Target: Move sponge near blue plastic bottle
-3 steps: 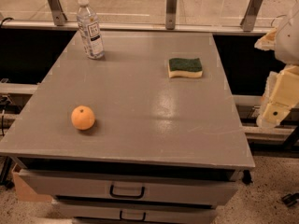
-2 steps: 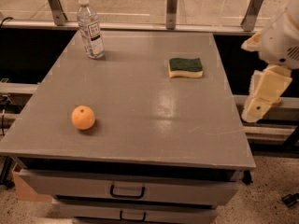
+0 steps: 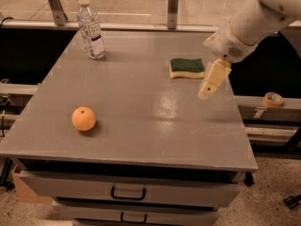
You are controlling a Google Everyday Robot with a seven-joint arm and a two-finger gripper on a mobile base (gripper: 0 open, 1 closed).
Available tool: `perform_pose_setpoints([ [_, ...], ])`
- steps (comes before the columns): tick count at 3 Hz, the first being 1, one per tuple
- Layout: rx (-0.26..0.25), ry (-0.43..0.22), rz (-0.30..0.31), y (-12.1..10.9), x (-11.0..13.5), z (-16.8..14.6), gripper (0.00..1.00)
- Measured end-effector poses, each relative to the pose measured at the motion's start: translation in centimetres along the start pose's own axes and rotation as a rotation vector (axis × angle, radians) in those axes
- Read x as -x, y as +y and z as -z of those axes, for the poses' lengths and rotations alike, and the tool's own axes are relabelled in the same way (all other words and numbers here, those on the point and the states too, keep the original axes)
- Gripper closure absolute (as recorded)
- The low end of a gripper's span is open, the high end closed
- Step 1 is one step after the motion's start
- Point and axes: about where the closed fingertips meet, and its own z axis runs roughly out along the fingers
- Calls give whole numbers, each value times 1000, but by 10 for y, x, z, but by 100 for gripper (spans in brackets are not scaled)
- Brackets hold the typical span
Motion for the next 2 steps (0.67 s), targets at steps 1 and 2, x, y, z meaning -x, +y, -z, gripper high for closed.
perform_pose_setpoints([
  [1,8,-90,-56,-43,14,-47,0],
  [2,11,-137,-117,-75,21,-80,0],
])
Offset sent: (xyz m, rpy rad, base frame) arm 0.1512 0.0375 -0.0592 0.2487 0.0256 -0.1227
